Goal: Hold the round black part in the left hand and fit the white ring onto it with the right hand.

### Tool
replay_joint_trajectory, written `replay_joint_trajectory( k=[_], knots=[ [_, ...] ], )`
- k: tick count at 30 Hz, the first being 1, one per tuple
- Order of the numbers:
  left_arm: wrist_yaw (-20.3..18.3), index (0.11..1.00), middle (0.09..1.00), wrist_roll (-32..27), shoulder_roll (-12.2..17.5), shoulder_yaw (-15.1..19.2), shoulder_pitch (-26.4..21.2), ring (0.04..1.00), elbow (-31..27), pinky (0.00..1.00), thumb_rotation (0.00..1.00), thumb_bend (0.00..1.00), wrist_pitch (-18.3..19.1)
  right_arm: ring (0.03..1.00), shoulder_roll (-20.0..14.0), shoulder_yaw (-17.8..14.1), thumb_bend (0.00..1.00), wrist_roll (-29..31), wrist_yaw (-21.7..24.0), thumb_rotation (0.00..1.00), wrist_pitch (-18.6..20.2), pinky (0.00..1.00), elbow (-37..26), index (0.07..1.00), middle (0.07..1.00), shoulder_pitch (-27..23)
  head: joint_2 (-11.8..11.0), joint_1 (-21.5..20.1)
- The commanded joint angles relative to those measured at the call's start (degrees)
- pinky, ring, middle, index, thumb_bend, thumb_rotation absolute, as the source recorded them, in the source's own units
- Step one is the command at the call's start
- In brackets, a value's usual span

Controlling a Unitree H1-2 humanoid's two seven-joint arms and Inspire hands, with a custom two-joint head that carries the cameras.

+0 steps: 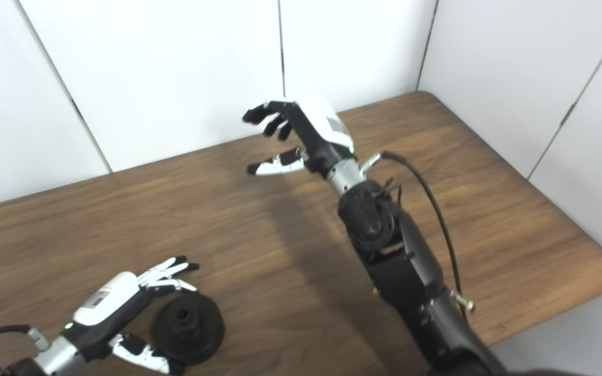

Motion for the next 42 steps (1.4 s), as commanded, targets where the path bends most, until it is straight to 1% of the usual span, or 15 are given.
replay_joint_trajectory(
  k=[1, 4, 6, 7, 10, 12, 16, 24, 28, 31, 36, 39, 42],
  knots=[
    [-4.1, 0.490, 0.942, 0.7, 2.2, -0.6, 1.6, 1.000, 2.5, 0.94, 0.07, 0.52, 1.2, 0.657, -4.1, 1.0, 0.62, -5.4, 2.4, 0.23, 2.3, 0.53, 0.5, 0.681, 0.722, -4.7, 0.0, -0.1],
    [-4.1, 0.490, 0.937, 0.4, 2.2, -0.4, 1.7, 0.994, 2.6, 0.92, 0.07, 0.52, 0.9, 0.723, -7.6, 2.9, 0.62, -9.2, 5.3, 0.32, 4.3, 0.57, 3.2, 0.715, 0.770, -6.9, -0.2, -0.2],
    [-4.1, 0.490, 0.938, 0.3, 2.1, -0.2, 1.9, 0.995, 2.5, 0.93, 0.07, 0.52, 1.0, 0.744, -9.5, 3.9, 0.63, -10.8, 6.8, 0.34, 4.8, 0.57, 5.2, 0.719, 0.780, -8.1, -0.5, -0.1],
    [-4.1, 0.490, 0.936, 0.2, 2.1, -0.1, 2.0, 0.993, 2.5, 0.92, 0.07, 0.52, 0.9, 0.778, -10.6, 4.4, 0.65, -11.5, 7.7, 0.37, 5.1, 0.65, 6.5, 0.728, 0.788, -8.9, -0.5, -0.1],
    [-4.0, 0.489, 0.933, 0.3, 2.0, -0.1, 2.2, 0.986, 2.7, 0.91, 0.07, 0.52, 0.5, 0.820, -13.2, 5.5, 0.70, -12.4, 9.8, 0.39, 5.2, 0.82, 10.0, 0.746, 0.794, -10.6, -1.0, 0.1],
    [-4.0, 0.489, 0.932, 0.4, 2.0, 0.0, 2.2, 0.985, 2.8, 0.91, 0.07, 0.52, 0.2, 0.831, -14.0, 5.9, 0.71, -12.6, 11.1, 0.40, 5.7, 0.84, 11.3, 0.753, 0.801, -11.1, -1.2, 0.0],
    [-4.6, 0.490, 0.938, 0.5, 2.2, 0.2, 2.2, 0.986, 2.5, 0.93, 0.07, 0.52, 0.5, 0.852, -15.7, 6.5, 0.73, -12.6, 14.7, 0.45, 7.1, 0.84, 13.4, 0.787, 0.833, -12.2, -1.2, -0.2],
    [-4.8, 0.490, 0.936, 0.6, 2.1, 0.5, 2.5, 0.986, 2.0, 0.92, 0.07, 0.52, 1.0, 0.884, -17.8, 6.8, 0.80, -10.5, 19.7, 0.50, 8.8, 0.86, 16.1, 0.834, 0.863, -12.6, -1.2, 0.2],
    [-4.8, 0.490, 0.935, 0.2, 2.1, 0.7, 2.5, 0.985, 2.2, 0.90, 0.07, 0.52, 0.9, 0.904, -18.7, 7.2, 0.88, -9.0, 22.8, 0.55, 9.6, 0.81, 17.6, 0.878, 0.895, -12.9, -1.2, 0.2],
    [-4.6, 0.490, 0.935, 0.2, 2.0, 0.8, 2.6, 0.985, 2.2, 0.88, 0.07, 0.52, 0.7, 0.909, -18.9, 7.5, 0.92, -8.5, 24.6, 0.56, 10.6, 0.81, 18.0, 0.893, 0.912, -13.2, -1.2, 0.7],
    [-5.1, 0.490, 0.936, 0.0, 2.0, 0.7, 2.4, 0.990, 2.1, 0.92, 0.07, 0.52, 1.2, 0.919, -19.1, 8.3, 0.98, -7.8, 26.4, 0.54, 12.0, 0.87, 19.6, 0.906, 0.933, -14.1, -1.2, 1.0],
    [-5.1, 0.490, 0.935, 0.0, 2.0, 0.7, 2.5, 0.984, 2.3, 0.89, 0.07, 0.52, 1.2, 0.922, -19.1, 9.2, 1.00, -7.7, 26.7, 0.52, 12.4, 0.88, 20.6, 0.904, 0.940, -14.5, -1.2, 1.0],
    [-4.9, 0.490, 0.935, 0.2, 2.0, 0.6, 2.6, 0.977, 2.4, 0.88, 0.07, 0.52, 1.0, 0.919, -18.9, 9.7, 1.00, -7.3, 26.1, 0.47, 12.1, 0.86, 21.7, 0.894, 0.939, -14.7, -1.0, 1.2]
  ],
)
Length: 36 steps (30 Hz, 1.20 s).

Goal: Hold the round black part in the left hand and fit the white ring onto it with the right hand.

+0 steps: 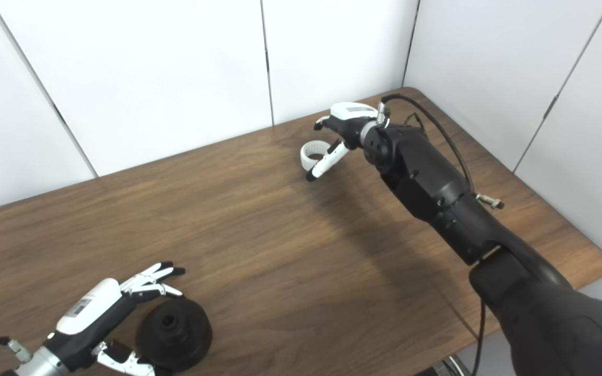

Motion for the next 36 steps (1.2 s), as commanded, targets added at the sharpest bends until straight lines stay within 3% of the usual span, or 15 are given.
replay_joint_trajectory(
  k=[1, 13, 23, 27, 36],
  knots=[
    [-3.8, 0.490, 0.936, 1.7, 2.0, -0.9, 1.8, 0.978, 2.3, 0.89, 0.07, 0.52, 2.2, 0.919, -1.4, -0.4, 1.00, 0.3, -1.2, 0.46, 0.1, 0.86, -0.1, 0.891, 0.938, -3.0, 0.1, -0.1],
    [-4.1, 0.490, 0.944, 1.9, 2.2, -0.9, 2.4, 0.998, 1.0, 0.94, 0.07, 0.52, 2.9, 0.902, 0.1, 0.6, 0.92, 1.0, -5.4, 0.36, -0.6, 0.83, 3.0, 0.865, 0.919, -2.7, 0.4, 1.1],
    [-3.9, 0.489, 0.941, 2.6, 2.1, -0.7, 3.0, 0.989, 0.1, 0.94, 0.07, 0.52, 3.4, 0.880, 1.8, 0.9, 0.86, 2.3, -11.4, 0.30, -2.8, 0.77, 7.8, 0.833, 0.896, -3.0, 0.6, 2.2],
    [-4.4, 0.490, 0.948, 3.1, 2.2, -0.8, 2.9, 0.994, -0.3, 0.97, 0.07, 0.52, 3.7, 0.858, 2.8, 0.8, 0.82, 3.1, -15.0, 0.28, -3.8, 0.74, 9.3, 0.796, 0.877, -3.0, 0.6, 2.2],
    [-4.7, 0.489, 0.955, 2.1, 2.1, -0.5, 3.8, 0.985, -1.1, 0.92, 0.07, 0.52, 4.2, 0.820, 3.9, 0.7, 0.72, 4.4, -20.9, 0.21, -5.8, 0.73, 10.9, 0.661, 0.824, -2.6, 1.1, 2.6]
  ],
)
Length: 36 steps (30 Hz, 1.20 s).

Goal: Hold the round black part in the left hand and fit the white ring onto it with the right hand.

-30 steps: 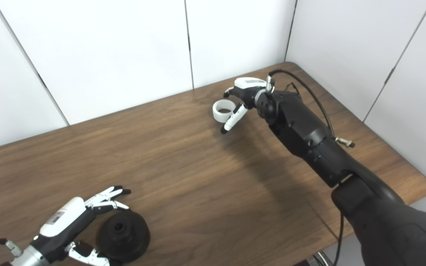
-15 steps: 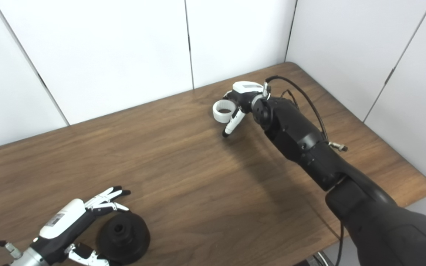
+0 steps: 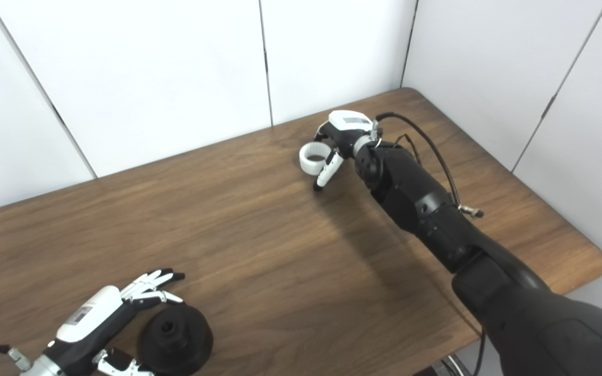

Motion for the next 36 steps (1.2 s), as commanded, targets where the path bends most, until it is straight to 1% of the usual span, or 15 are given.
replay_joint_trajectory(
  k=[1, 8, 9, 10, 12, 17, 22, 25, 30, 34, 36],
  knots=[
    [-4.1, 0.489, 0.957, 1.2, 2.0, -0.8, 2.1, 0.985, 0.8, 0.91, 0.07, 0.52, 2.9, 0.818, -0.2, -0.3, 0.72, 0.0, -2.7, 0.20, -1.2, 0.72, -0.1, 0.654, 0.821, -2.2, 0.2, 0.0],
    [-4.1, 0.489, 0.955, 1.9, 2.1, -0.7, 2.4, 0.993, 0.3, 0.96, 0.07, 0.52, 3.2, 0.798, 0.1, -0.3, 0.69, 0.3, -4.5, 0.17, -1.7, 0.71, 0.1, 0.621, 0.802, -2.2, 0.5, 0.1],
    [-4.1, 0.489, 0.954, 1.9, 2.1, -0.7, 2.5, 0.990, 0.2, 0.95, 0.07, 0.52, 3.2, 0.794, 0.1, -0.2, 0.59, 0.3, -4.8, 0.16, -1.8, 0.71, 0.1, 0.547, 0.798, -2.2, 0.6, 0.1],
    [-4.1, 0.489, 0.955, 1.9, 2.1, -0.7, 2.5, 0.989, 0.2, 0.95, 0.07, 0.52, 3.1, 0.792, 0.1, -0.2, 0.55, 0.4, -5.0, 0.15, -1.9, 0.71, 0.1, 0.521, 0.795, -2.2, 0.6, 0.1],
    [-4.1, 0.489, 0.956, 1.7, 2.1, -0.6, 2.6, 0.991, 0.2, 0.94, 0.07, 0.52, 3.1, 0.784, 0.3, -0.2, 0.52, 0.5, -5.4, 0.14, -1.9, 0.70, 0.0, 0.500, 0.790, -2.1, 0.7, 0.1],
    [-4.3, 0.489, 0.956, 1.6, 2.2, -0.8, 2.4, 0.990, 0.5, 0.90, 0.07, 0.52, 2.9, 0.773, 0.4, 0.2, 0.51, 0.3, -7.0, 0.14, -2.7, 0.69, 0.7, 0.488, 0.770, -2.0, 0.7, 0.1],
    [-4.6, 0.489, 0.955, 1.7, 2.2, -0.8, 2.5, 0.990, 0.0, 0.90, 0.07, 0.52, 3.6, 0.771, -0.2, 0.6, 0.51, -0.3, -7.2, 0.13, -3.1, 0.68, 0.1, 0.486, 0.761, -1.5, 1.1, 0.0],
    [-4.5, 0.489, 0.953, 1.7, 2.0, -0.7, 2.5, 0.986, 0.0, 0.87, 0.07, 0.52, 3.6, 0.768, -0.5, 0.6, 0.51, -0.5, -7.2, 0.13, -3.4, 0.66, -0.2, 0.486, 0.756, -1.3, 1.4, 0.6],
    [-3.9, 0.489, 0.950, 2.1, 1.4, -0.8, 2.6, 0.979, 0.2, 0.85, 0.07, 0.52, 3.4, 0.758, -1.2, -0.1, 0.51, 0.2, -7.4, 0.13, -5.2, 0.64, -2.3, 0.486, 0.748, -0.6, 2.4, 3.3],
    [-4.4, 0.489, 0.953, 2.8, 0.7, -1.2, 2.3, 0.981, -0.3, 0.85, 0.07, 0.52, 4.9, 0.757, -2.1, -0.8, 0.51, 0.8, -7.3, 0.13, -6.9, 0.63, -4.6, 0.485, 0.743, 0.0, 3.4, 6.5],
    [-4.6, 0.489, 0.954, 2.9, 0.4, -1.4, 2.2, 0.982, -0.5, 0.85, 0.07, 0.52, 5.5, 0.758, -2.6, -0.9, 0.51, 1.0, -6.6, 0.13, -7.0, 0.63, -6.0, 0.486, 0.744, 0.2, 4.0, 7.8]
  ],
)
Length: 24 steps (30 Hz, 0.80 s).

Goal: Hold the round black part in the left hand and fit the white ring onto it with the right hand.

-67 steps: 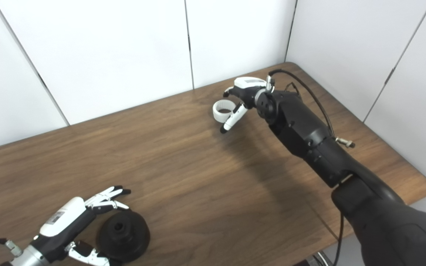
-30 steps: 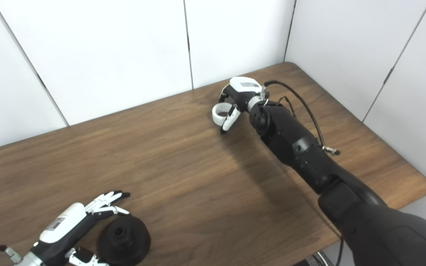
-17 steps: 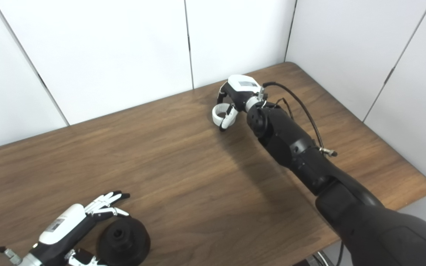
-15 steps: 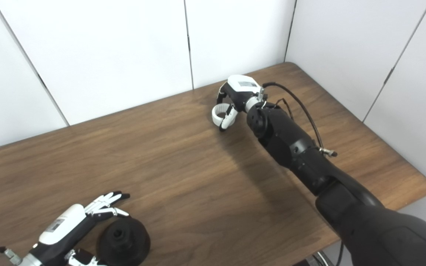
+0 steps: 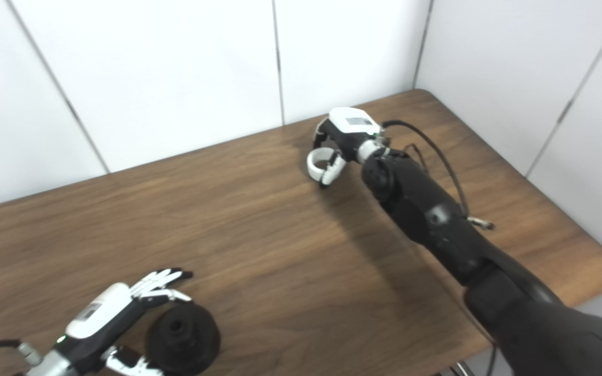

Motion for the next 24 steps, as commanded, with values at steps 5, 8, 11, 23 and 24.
replay_joint_trajectory(
  k=[5, 8, 11, 23, 24],
  knots=[
    [-4.6, 0.489, 0.956, 1.9, 0.2, -1.9, 1.0, 0.988, 0.8, 0.88, 0.07, 0.52, 4.9, 0.768, -3.1, -1.6, 0.51, 1.2, 1.4, 0.14, -2.0, 0.66, -6.4, 0.486, 0.750, -1.5, 1.4, 3.5],
    [-4.3, 0.489, 0.951, 2.1, -0.3, -2.0, 0.8, 0.983, 1.0, 0.87, 0.07, 0.52, 5.0, 0.770, -3.4, -1.9, 0.51, 2.1, 2.5, 0.13, -2.2, 0.68, -9.2, 0.486, 0.745, -0.8, 2.3, 5.0],
    [-4.6, 0.489, 0.950, 2.4, -0.5, -2.1, 0.6, 0.986, 1.1, 0.88, 0.07, 0.52, 5.4, 0.763, -3.5, -2.1, 0.51, 2.5, 2.8, 0.13, -3.2, 0.68, -11.2, 0.485, 0.737, -0.2, 3.2, 6.3],
    [-3.9, 0.488, 0.954, 3.5, -1.9, -2.9, 0.0, 0.987, 1.3, 0.85, 0.07, 0.52, 6.8, 0.742, -3.4, -3.0, 0.52, 5.4, 5.4, 0.13, -5.2, 0.67, -17.9, 0.485, 0.728, 2.3, 4.9, 13.0],
    [-3.9, 0.488, 0.954, 3.5, -2.1, -2.9, -0.1, 0.987, 1.3, 0.85, 0.07, 0.52, 7.1, 0.743, -3.4, -3.0, 0.52, 5.6, 5.7, 0.14, -5.5, 0.66, -18.4, 0.485, 0.730, 2.5, 5.1, 14.1]
  ],
)
